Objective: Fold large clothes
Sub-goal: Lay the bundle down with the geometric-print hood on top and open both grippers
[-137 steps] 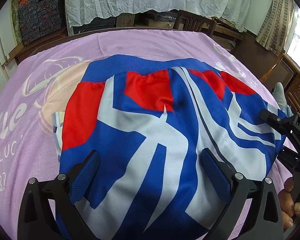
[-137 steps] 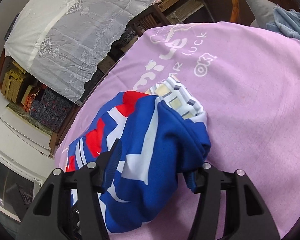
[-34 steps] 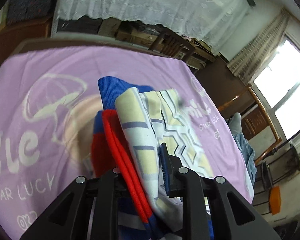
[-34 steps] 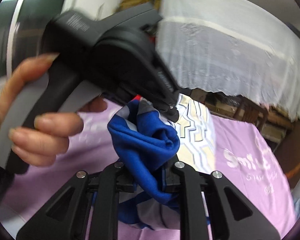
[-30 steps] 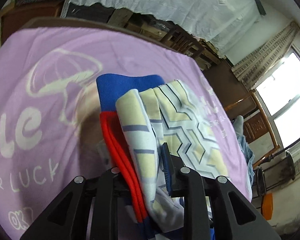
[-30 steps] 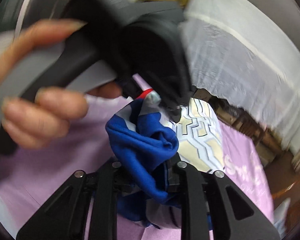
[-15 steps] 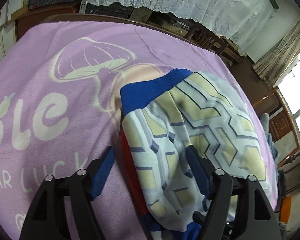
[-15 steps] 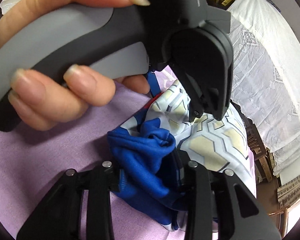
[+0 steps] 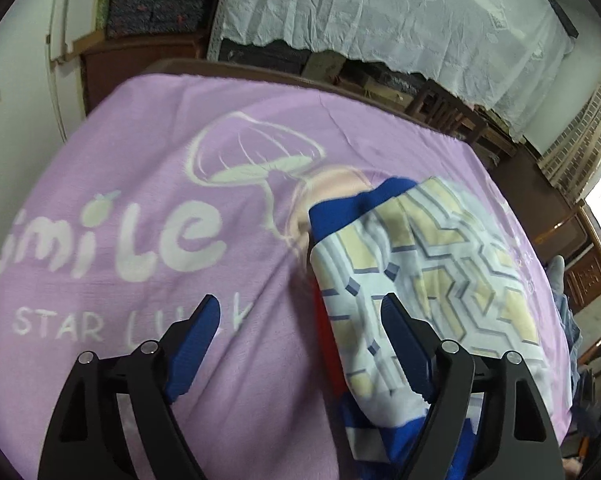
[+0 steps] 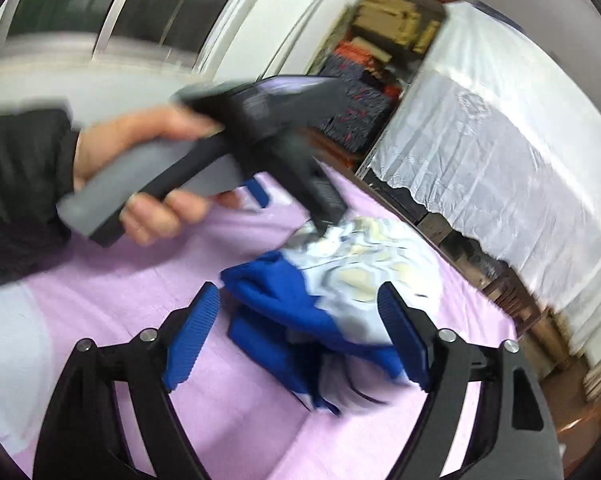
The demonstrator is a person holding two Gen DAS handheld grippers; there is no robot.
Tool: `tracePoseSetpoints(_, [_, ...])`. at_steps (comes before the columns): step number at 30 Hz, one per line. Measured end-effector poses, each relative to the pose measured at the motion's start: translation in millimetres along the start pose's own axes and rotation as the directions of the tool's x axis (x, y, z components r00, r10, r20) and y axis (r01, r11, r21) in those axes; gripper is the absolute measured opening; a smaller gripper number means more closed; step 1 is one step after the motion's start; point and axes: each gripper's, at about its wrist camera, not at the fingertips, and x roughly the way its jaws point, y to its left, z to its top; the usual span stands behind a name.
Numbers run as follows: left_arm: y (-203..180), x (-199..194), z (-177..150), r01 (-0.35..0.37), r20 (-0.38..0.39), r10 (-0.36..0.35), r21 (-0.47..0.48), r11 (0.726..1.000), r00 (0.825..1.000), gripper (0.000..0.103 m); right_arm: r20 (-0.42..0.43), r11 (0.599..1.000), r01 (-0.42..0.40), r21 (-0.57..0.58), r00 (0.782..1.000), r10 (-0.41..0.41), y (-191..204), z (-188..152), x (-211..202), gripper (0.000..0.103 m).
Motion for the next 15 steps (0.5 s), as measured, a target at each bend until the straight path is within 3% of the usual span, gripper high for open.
tracePoseSetpoints(2, [-8, -19, -1, 0.015, 0.038, -0.016, 0.01, 1.0, 0.999, 0.083, 0.039, 0.996, -0.027, 0.087, 0.999, 0.024, -19, 5, -19, 0.073])
tracePoseSetpoints(6, [-43, -48, 1, 0.037, 0.105, -0.045, 0.082, 0.996, 0.993, 0.083, 0.082, 0.958, -0.034, 0.285, 0.997, 0.011, -77, 12, -32, 0.049])
tracePoseSetpoints(7, [-51, -52, 2, 0.038, 0.114, -0.049, 0.101, 0.994, 0.992, 0.083, 0.07, 0.935, -0.03, 0.353, 0.998, 0.005, -94, 13, -28, 0.039])
tracePoseSetpoints(10, [-77, -51, 5, 0.049, 0.112, -0.066, 0.147, 0.988, 0.991, 0.083, 0.0, 0.871, -0.037, 0.49, 0.999, 0.042, -127, 11, -3, 0.023])
tracePoseSetpoints(12, [-86, -42, 4, 0.044, 0.098, -0.061, 0.163, 0.986, 0.993, 0.083, -0.041, 0.858, -0.026, 0.513, 0.998, 0.055, -134, 7, 11, 0.019])
tracePoseSetpoints(15, [-86, -19, -2, 0.028, 0.051, -0.037, 0.166, 0.986, 0.998, 0.083, -0.081, 0.87, -0.028, 0.493, 0.994, 0.077, -119, 1, 34, 0.019])
